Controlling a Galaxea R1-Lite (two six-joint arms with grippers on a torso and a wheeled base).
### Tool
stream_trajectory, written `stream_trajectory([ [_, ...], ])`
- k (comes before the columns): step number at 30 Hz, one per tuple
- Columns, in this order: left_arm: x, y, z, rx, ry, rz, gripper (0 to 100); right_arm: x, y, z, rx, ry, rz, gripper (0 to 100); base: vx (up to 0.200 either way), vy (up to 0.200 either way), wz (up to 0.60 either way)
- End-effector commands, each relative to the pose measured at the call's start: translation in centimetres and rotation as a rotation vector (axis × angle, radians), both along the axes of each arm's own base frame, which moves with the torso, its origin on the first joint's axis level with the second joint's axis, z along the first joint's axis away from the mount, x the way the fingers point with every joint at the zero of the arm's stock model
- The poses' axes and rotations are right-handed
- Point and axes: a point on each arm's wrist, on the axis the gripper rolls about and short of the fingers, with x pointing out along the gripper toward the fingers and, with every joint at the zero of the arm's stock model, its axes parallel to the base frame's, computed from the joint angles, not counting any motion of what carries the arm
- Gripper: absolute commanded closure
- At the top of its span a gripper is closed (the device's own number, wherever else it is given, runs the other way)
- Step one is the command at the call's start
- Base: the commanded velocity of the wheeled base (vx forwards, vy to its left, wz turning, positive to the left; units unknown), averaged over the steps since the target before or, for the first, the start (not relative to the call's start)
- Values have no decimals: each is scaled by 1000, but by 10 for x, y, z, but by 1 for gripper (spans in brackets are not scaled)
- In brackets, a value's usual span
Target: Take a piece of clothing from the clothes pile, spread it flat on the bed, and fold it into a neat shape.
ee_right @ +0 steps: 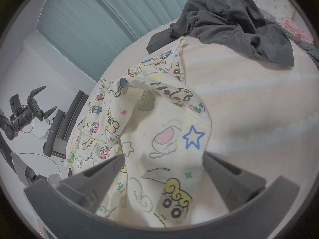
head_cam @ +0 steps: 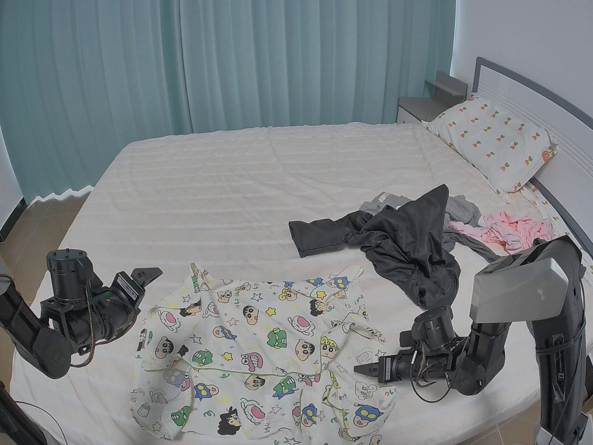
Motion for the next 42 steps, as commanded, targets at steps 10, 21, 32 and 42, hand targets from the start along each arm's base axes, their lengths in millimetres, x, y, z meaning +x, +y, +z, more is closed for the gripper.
stream_trajectory([
  [10, -2, -2, -2, 0, 13, -8, 0, 0, -4, 0, 10, 9, -103, 100, 0, 0, 0],
  [21, -5, -7, -4, 4, 23, -29, 0, -4, -37, 17, -10, -66, -237, 100, 0, 0, 0],
  [32, -8, -12, -11, 13, 54, -53, 0, 9, -84, 22, -78, -121, -329, 100, 0, 0, 0],
  [42, -10, -24, -29, 24, 131, -109, 0, 18, -102, 22, -73, -146, -385, 100, 0, 0, 0],
])
